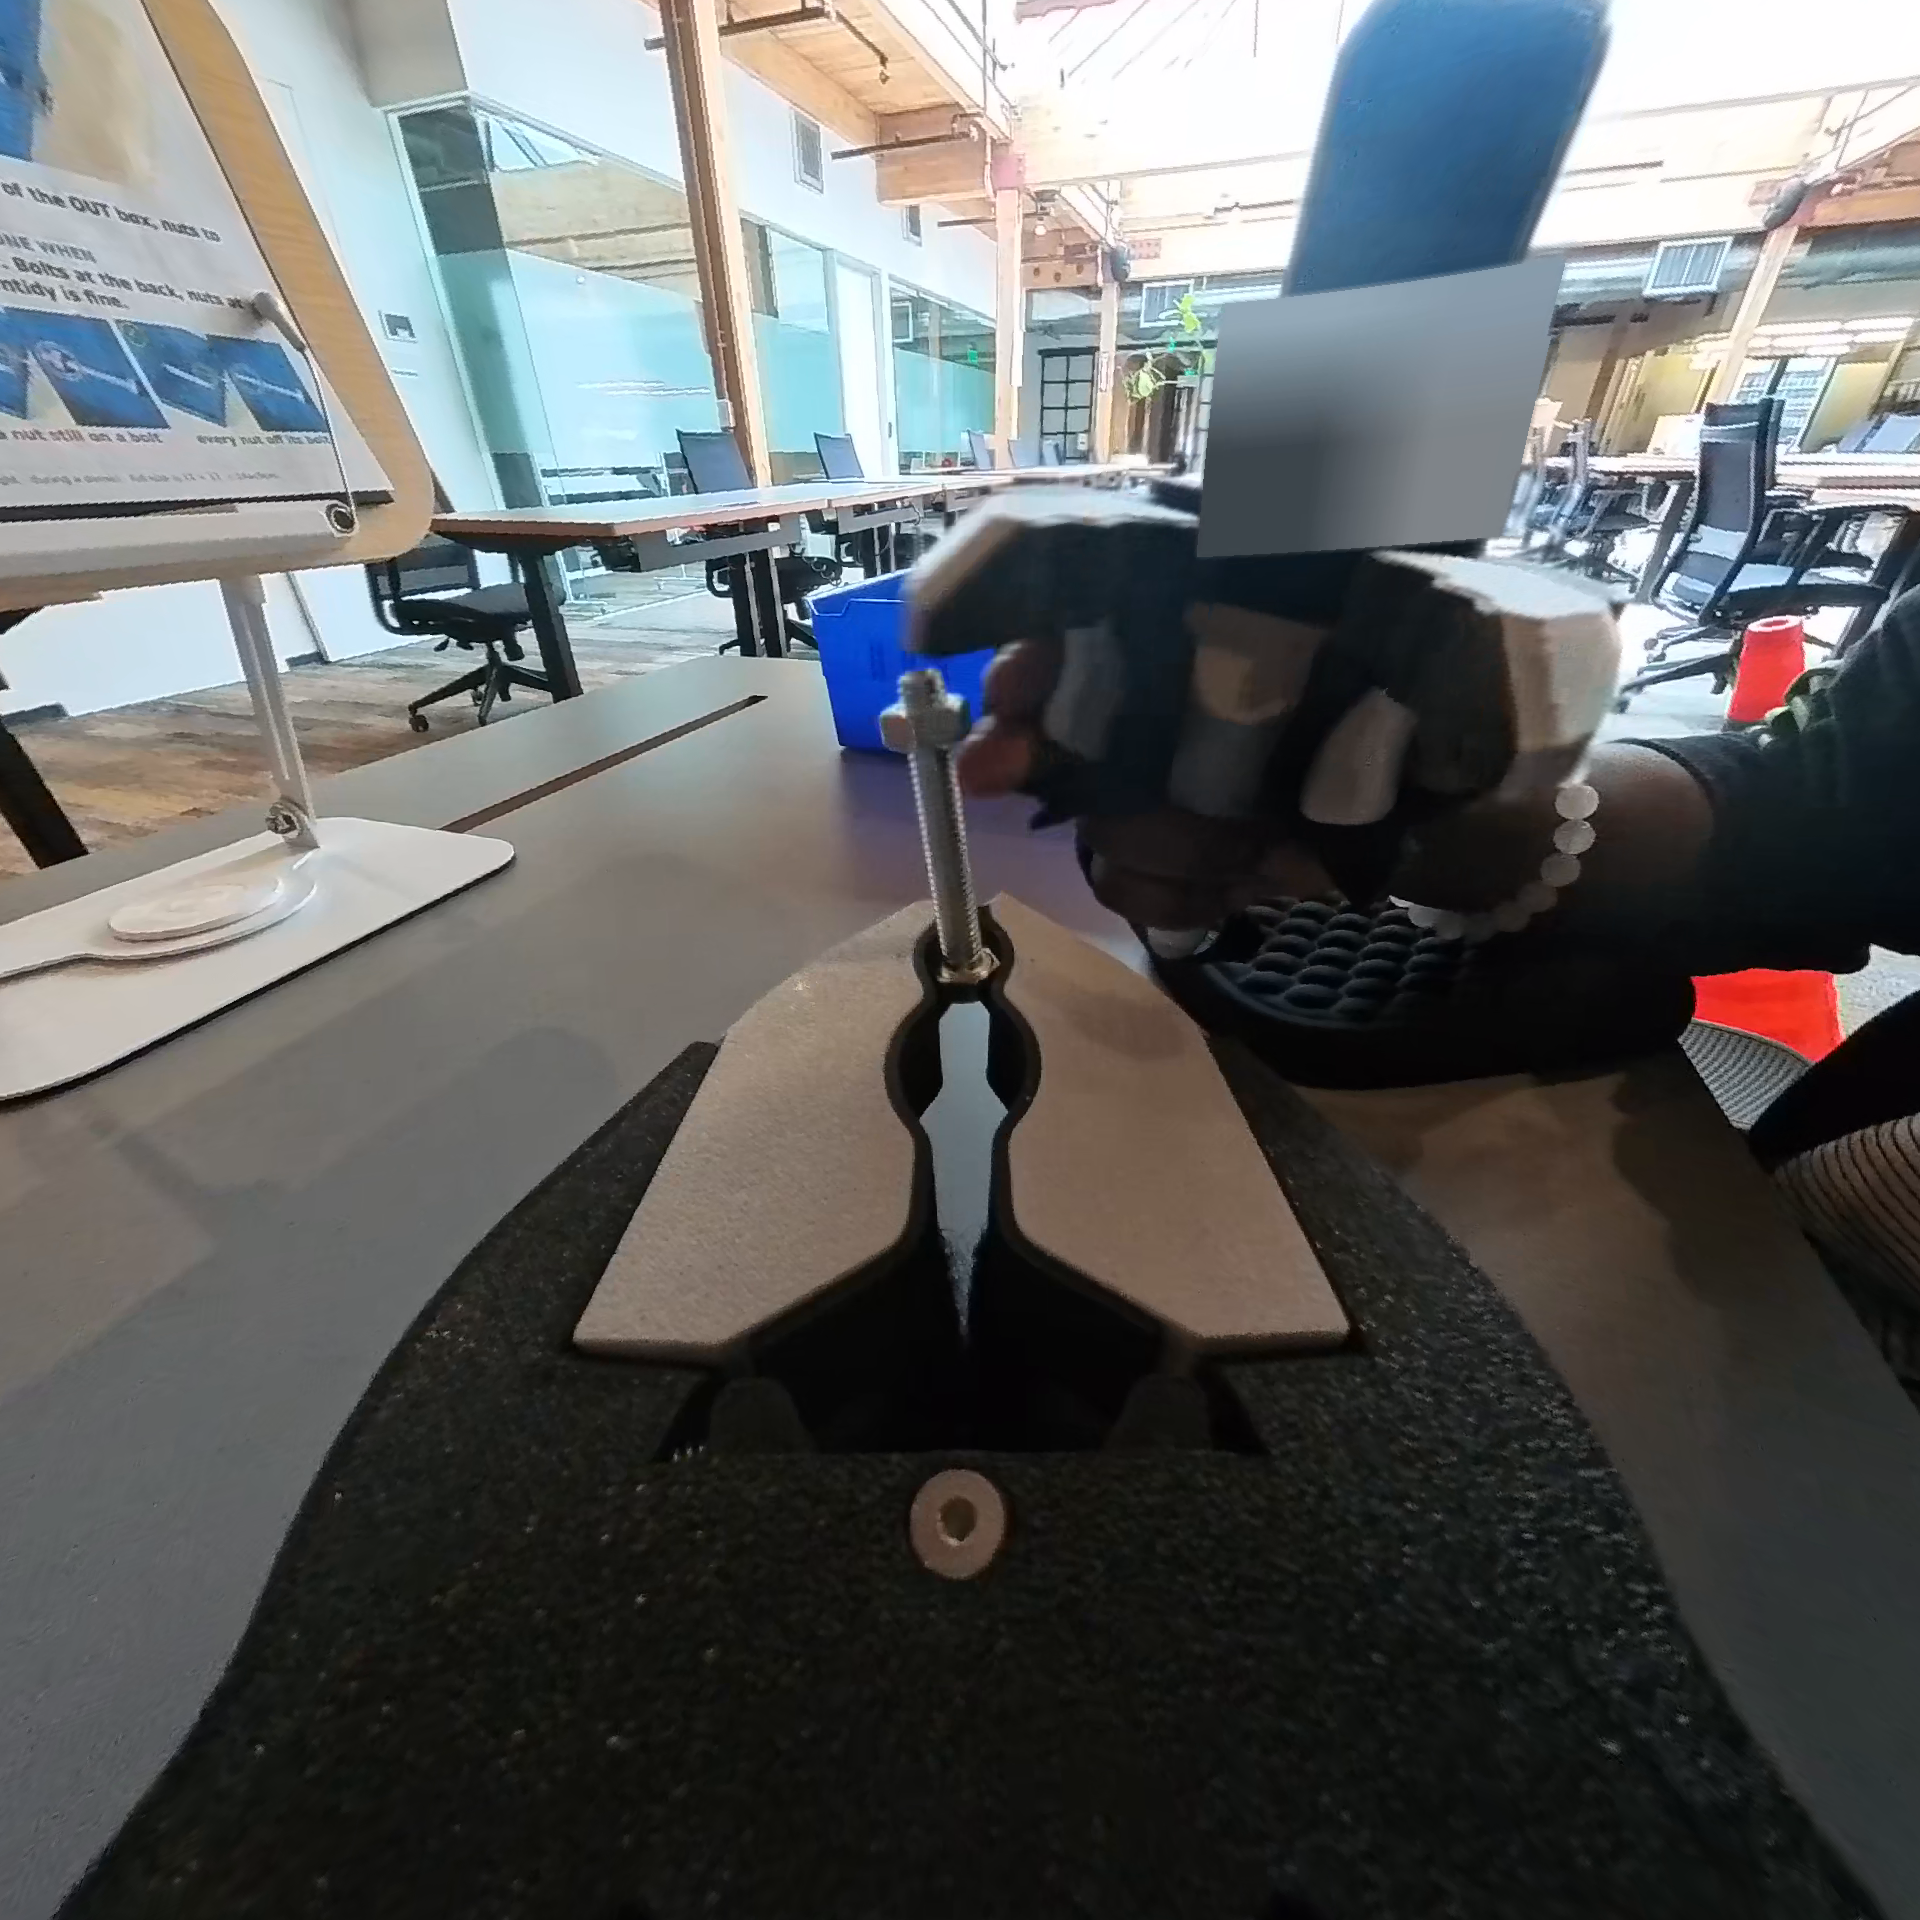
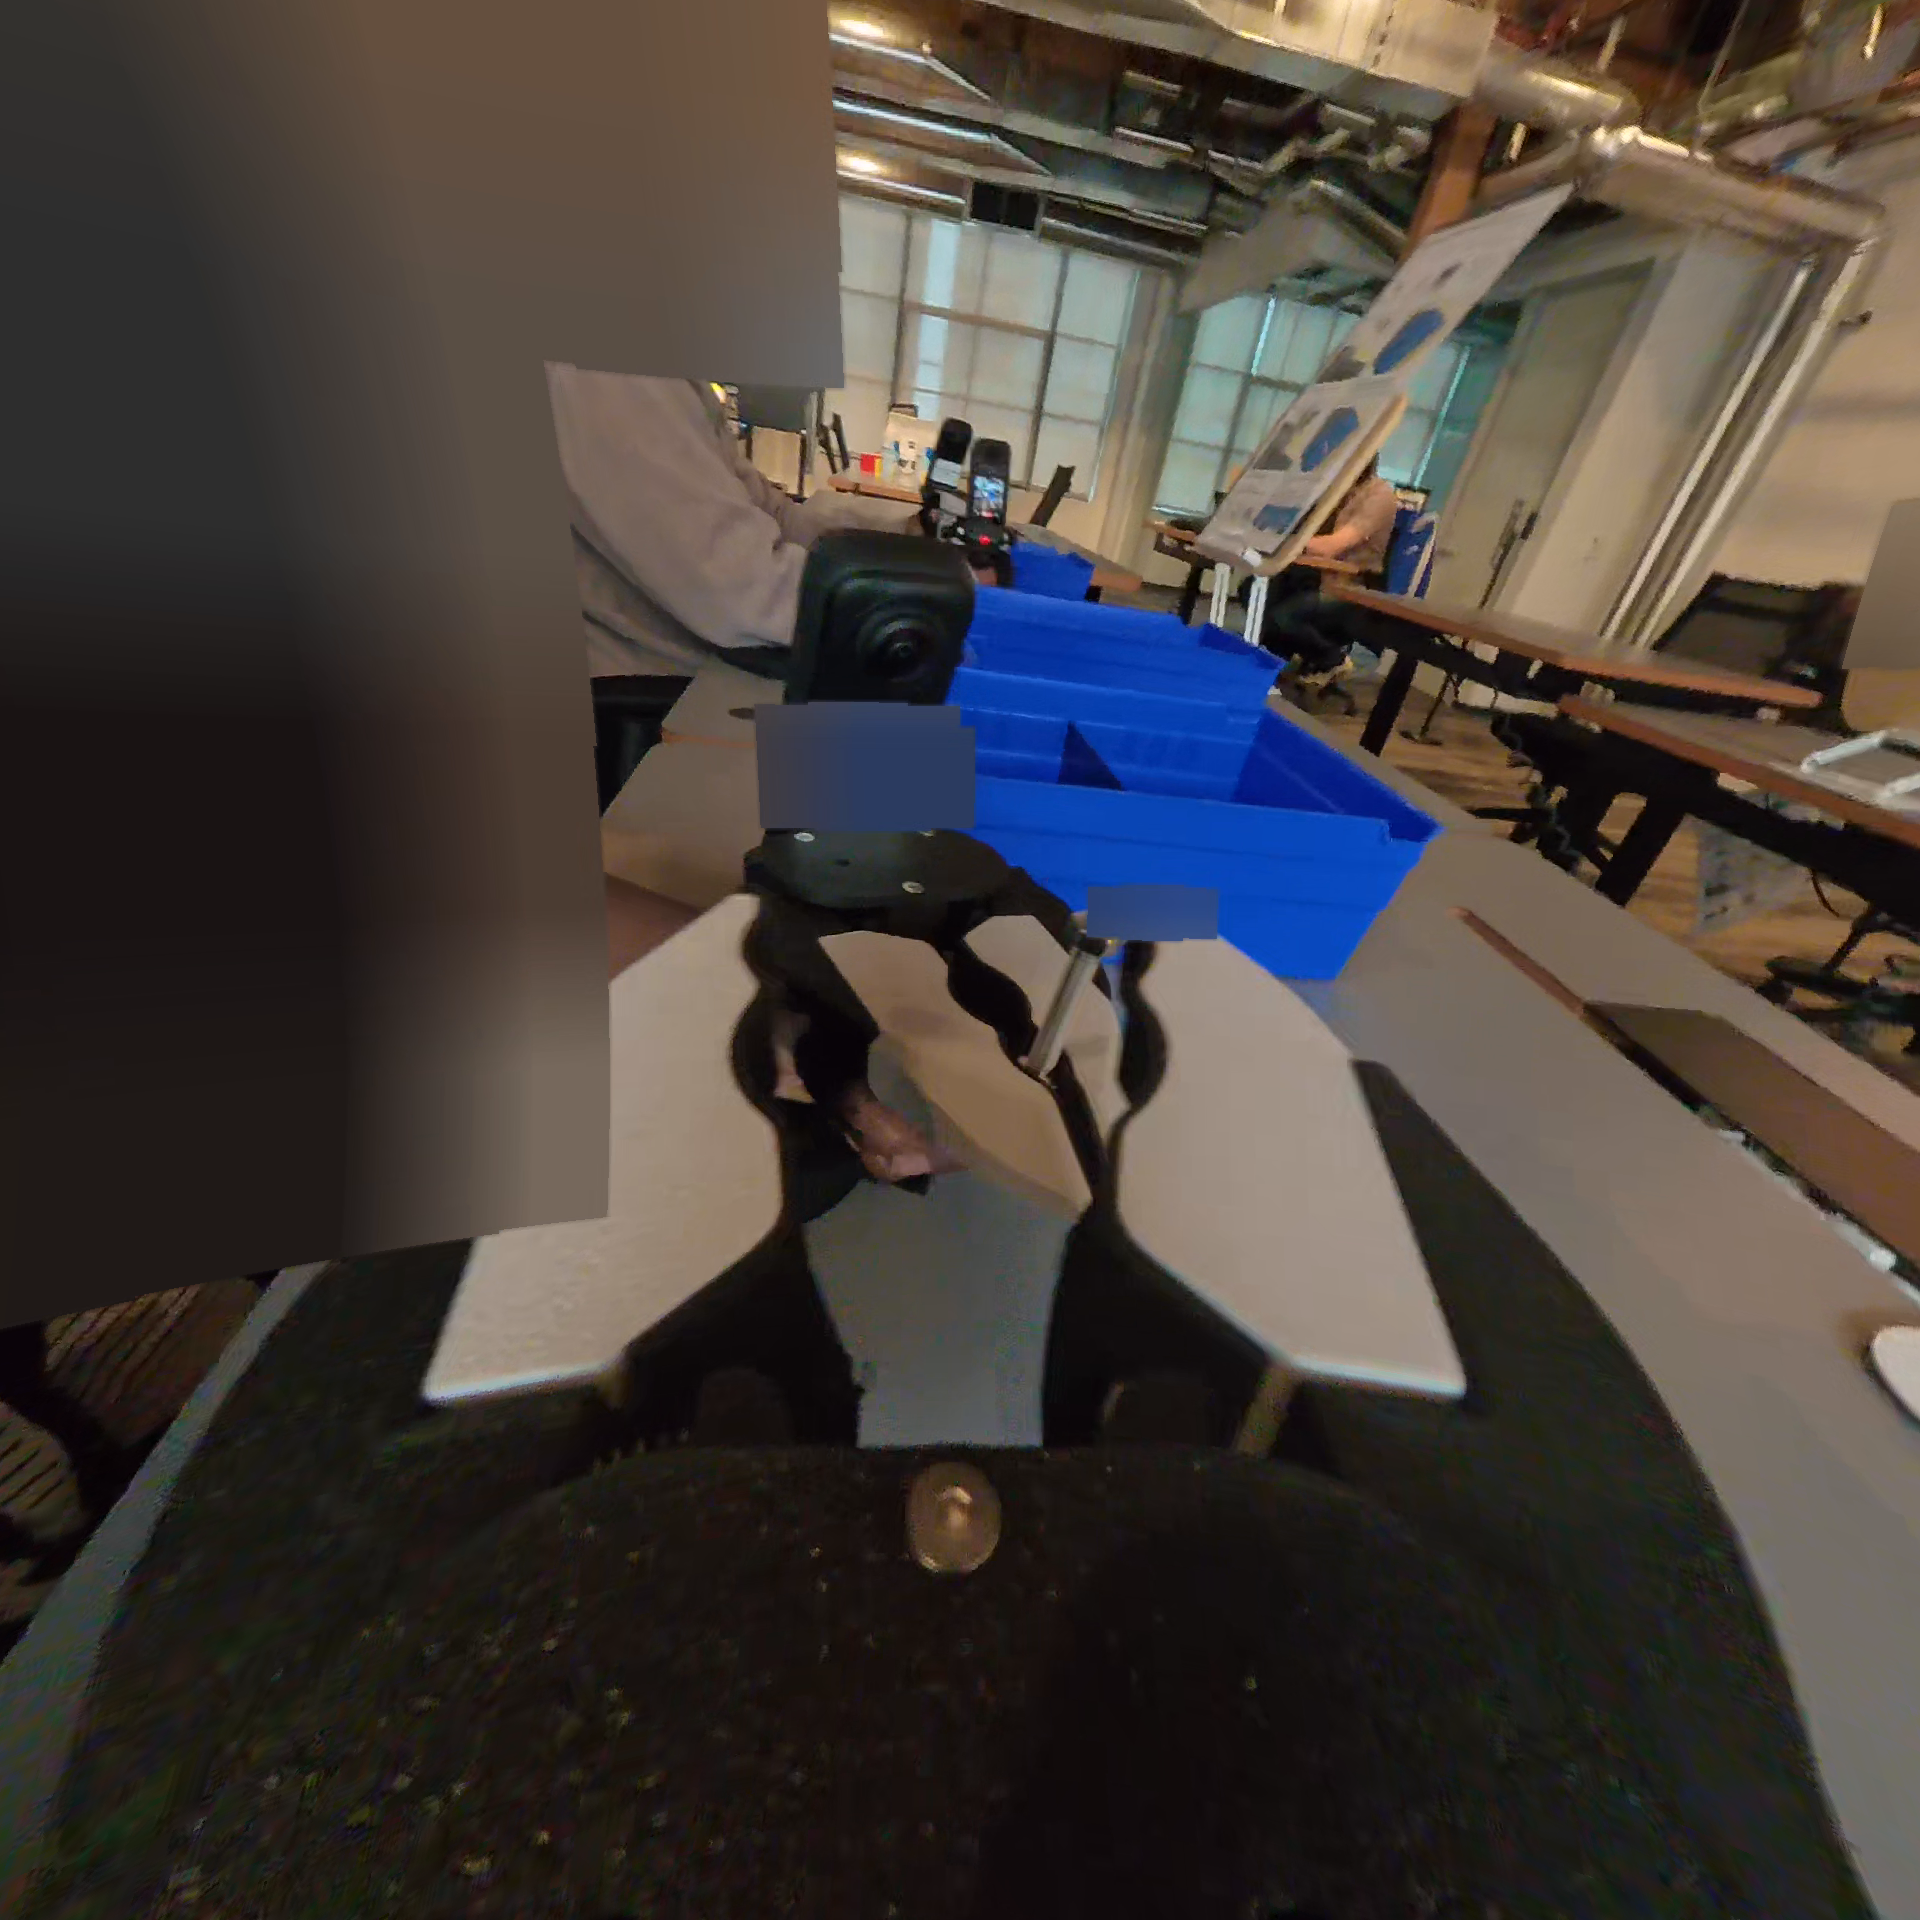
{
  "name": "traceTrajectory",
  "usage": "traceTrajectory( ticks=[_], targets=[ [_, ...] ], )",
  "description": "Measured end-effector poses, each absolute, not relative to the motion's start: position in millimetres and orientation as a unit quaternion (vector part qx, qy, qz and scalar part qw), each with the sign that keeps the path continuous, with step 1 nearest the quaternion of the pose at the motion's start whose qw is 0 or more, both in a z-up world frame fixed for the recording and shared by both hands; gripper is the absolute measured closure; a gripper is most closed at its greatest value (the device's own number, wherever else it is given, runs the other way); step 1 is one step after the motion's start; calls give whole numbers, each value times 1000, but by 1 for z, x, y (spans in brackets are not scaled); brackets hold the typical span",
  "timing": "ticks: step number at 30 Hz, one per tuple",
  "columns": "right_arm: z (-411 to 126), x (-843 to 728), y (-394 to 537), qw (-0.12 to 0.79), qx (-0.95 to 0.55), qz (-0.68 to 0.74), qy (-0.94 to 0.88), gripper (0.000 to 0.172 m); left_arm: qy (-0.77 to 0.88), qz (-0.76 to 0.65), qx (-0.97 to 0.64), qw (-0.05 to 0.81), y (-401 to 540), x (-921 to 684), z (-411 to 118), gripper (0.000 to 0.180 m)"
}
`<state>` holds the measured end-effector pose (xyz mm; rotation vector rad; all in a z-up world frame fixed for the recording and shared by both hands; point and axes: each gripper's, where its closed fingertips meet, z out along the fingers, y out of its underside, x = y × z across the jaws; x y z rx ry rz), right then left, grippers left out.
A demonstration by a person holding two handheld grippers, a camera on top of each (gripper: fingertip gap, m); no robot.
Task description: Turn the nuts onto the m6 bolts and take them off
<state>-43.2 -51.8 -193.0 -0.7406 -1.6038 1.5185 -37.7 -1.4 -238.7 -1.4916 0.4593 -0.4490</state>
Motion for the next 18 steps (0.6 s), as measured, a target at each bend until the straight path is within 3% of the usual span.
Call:
traceTrajectory(
  ticks=[2,4,6,7,11,12,16,18],
  targets=[
    [-199,-47,-53,375,-306,598,-639,94,209,-200,-666,687,-2,-37,-239,177],
    [-202,-45,-57,369,-300,595,-649,104,209,-201,-665,688,-2,-37,-239,177],
    [-197,-40,-57,382,-280,597,-648,129,205,-201,-664,690,-2,-38,-238,177],
    [-194,-39,-56,385,-280,603,-640,130,204,-202,-664,690,-2,-38,-238,177],
    [-200,-47,-52,366,-310,602,-639,99,211,-200,-666,687,-2,-36,-239,177],
    [-203,-47,-54,356,-312,601,-645,98,212,-200,-666,687,-2,-36,-239,177],
    [-199,-41,-53,376,-292,597,-645,135,214,-201,-665,687,-3,-35,-239,177],
    [-194,-41,-51,374,-296,612,-631,132,214,-204,-666,685,-3,-35,-239,177]
  ],
)
